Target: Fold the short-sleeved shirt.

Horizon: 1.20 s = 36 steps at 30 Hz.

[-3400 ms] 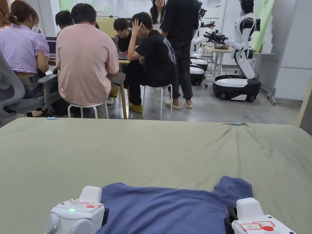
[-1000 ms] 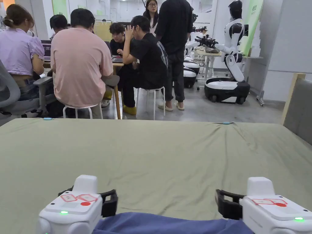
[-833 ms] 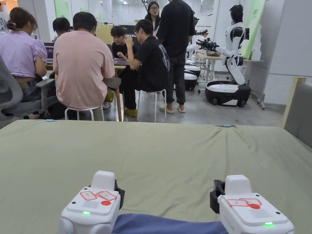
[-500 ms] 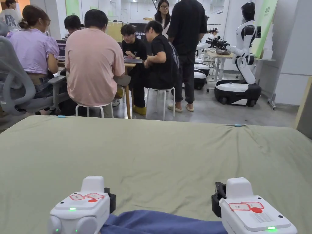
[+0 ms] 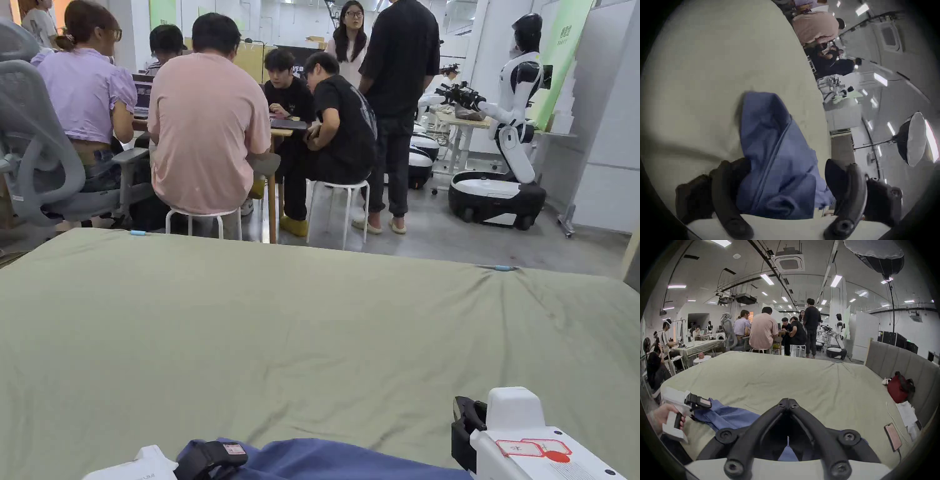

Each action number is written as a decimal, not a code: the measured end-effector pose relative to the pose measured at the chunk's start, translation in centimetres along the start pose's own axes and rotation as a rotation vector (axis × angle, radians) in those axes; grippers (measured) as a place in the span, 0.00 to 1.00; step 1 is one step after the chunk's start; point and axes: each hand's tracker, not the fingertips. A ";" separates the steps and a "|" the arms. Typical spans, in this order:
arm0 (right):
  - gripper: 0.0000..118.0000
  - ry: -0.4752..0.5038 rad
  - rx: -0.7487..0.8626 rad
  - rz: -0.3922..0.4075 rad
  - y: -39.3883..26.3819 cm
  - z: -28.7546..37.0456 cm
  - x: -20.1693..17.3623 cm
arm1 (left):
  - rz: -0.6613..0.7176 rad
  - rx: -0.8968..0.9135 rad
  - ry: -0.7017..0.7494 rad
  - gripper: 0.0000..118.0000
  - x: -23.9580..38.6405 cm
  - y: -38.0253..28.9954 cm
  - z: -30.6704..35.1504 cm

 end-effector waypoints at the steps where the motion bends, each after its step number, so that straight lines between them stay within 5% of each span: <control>1: 0.00 -0.006 0.002 0.006 0.1 0.1 -0.1 | -0.026 0.032 -0.016 0.79 0.2 -0.3 -0.3; 3: 0.00 -0.008 0.004 0.008 0.4 0.2 0.1 | -0.061 0.025 -0.007 0.72 1.6 -0.6 -1.1; 5: 0.00 -0.009 0.003 0.005 0.6 0.2 0.1 | -0.127 0.009 0.028 0.14 2.3 -0.8 -2.0; 6: 0.00 -0.010 0.001 0.005 0.6 0.2 0.0 | -0.153 0.023 0.083 0.11 2.5 -0.9 -2.3; 14: 0.00 -0.005 -0.016 0.005 0.1 -0.3 0.0 | -0.230 0.181 0.124 0.10 3.6 1.6 2.2; 16: 0.00 -0.004 -0.016 0.005 0.0 -0.2 0.1 | -0.404 0.221 0.259 0.10 5.1 2.5 3.6; 19: 0.00 -0.002 -0.014 -0.001 0.1 0.1 0.5 | -0.883 0.225 0.479 0.10 9.5 0.3 3.3; 26: 0.00 -0.014 -0.020 -0.012 -0.3 1.0 1.6 | -1.364 0.168 0.457 0.10 18.1 -11.0 -2.6; 32: 0.00 -0.031 -0.050 -0.032 -1.6 1.9 3.3 | -1.591 -0.030 0.526 0.11 16.0 -19.5 -9.6; 33: 0.00 -0.031 -0.053 -0.034 -1.8 2.0 3.5 | -1.554 -0.041 0.543 0.17 15.3 -19.6 -10.2; 35: 0.00 -0.032 -0.054 -0.027 -2.2 2.3 3.6 | -1.423 -0.034 0.509 0.59 14.5 -18.8 -10.3; 36: 0.00 -0.031 -0.055 -0.017 -2.3 2.4 3.6 | -1.352 -0.065 0.470 0.72 14.7 -18.2 -9.9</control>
